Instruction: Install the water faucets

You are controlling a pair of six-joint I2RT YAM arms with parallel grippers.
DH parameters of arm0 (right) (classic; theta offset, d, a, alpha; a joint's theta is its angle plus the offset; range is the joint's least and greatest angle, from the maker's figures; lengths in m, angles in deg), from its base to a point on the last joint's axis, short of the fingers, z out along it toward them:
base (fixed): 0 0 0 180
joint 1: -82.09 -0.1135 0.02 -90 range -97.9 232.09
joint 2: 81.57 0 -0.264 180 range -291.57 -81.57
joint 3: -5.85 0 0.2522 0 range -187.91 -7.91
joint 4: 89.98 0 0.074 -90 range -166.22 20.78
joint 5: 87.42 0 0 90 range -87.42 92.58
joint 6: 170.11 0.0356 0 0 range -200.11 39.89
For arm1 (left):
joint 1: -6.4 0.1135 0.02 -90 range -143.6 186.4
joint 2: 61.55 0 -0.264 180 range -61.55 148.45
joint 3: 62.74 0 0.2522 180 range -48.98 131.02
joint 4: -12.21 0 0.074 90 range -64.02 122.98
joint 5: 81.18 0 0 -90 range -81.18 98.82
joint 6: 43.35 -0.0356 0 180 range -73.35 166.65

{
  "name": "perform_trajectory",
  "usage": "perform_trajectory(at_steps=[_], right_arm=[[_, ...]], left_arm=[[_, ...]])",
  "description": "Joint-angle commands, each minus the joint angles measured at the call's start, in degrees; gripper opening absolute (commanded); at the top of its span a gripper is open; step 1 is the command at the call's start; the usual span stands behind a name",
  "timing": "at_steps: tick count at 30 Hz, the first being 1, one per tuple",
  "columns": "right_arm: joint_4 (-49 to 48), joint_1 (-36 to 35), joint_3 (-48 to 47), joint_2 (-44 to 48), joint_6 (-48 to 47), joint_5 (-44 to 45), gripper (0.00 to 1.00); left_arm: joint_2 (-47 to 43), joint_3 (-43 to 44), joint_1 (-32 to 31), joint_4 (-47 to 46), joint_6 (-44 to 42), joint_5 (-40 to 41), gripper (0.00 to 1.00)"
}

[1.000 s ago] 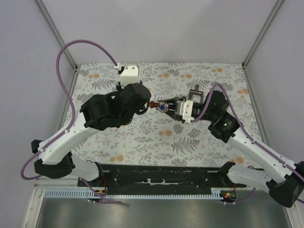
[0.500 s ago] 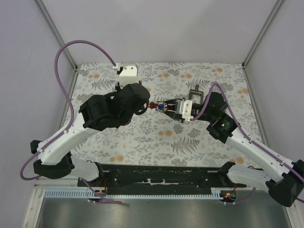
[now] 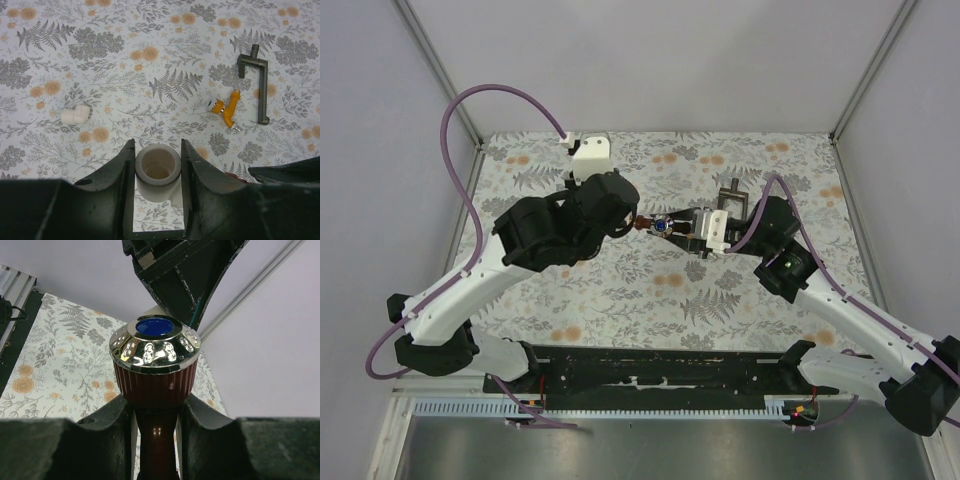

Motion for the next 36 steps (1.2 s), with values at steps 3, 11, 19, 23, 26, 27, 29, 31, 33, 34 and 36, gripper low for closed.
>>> perform_trajectory(at_steps=[3,11,19,23,26,27,29,31,33,34,36], right_arm=[[-4.00,-0.01,0.46,1.01,1.35,-2.05,0.00],[-3.39,0.08,0.90,0.39,1.00,-2.23,0.00],[-3.91,0.43,0.28,-1.01,4.59,-2.41,0.00],[-4.79,0.52,0.28,-2.33,8.54,-0.65,0.00],[-6.98,0.52,0.63,-3.03,13.28,-0.30,0.00],[-8.30,0.52,0.90,-3.38,14.69,0.05,0.00],[-9.45,0.52,1.25,-3.74,17.42,1.11,0.00],[-9.89,0.43,1.25,-4.44,20.06,1.29,0.00],[-10.42,0.52,1.34,-5.23,23.22,2.16,0.00],[-10.77,0.52,1.51,-5.41,24.36,2.34,0.00],[-11.38,0.52,1.60,-6.11,28.22,3.31,0.00]], left_arm=[[-0.40,0.49,1.15,-4.80,2.57,-1.81,0.02],[-1.28,0.58,1.15,-5.77,1.42,-7.17,0.02],[-3.38,-1.96,1.06,-9.54,0.72,-9.02,0.02],[-5.84,-6.53,1.06,-14.46,0.46,-9.11,0.02],[-7.34,-9.35,1.06,-17.28,0.37,-8.15,0.02],[-7.60,-10.05,1.06,-17.55,0.45,-7.54,0.02],[-8.48,-11.81,1.06,-19.30,0.45,-6.74,0.02],[-9.18,-13.48,1.06,-20.97,0.28,-6.48,0.02],[-9.80,-15.06,1.15,-22.90,-0.16,-6.30,0.02],[-10.06,-16.11,1.06,-23.87,-0.42,-6.21,0.02],[-11.20,-18.22,0.97,-26.68,-1.21,-5.60,0.02]])
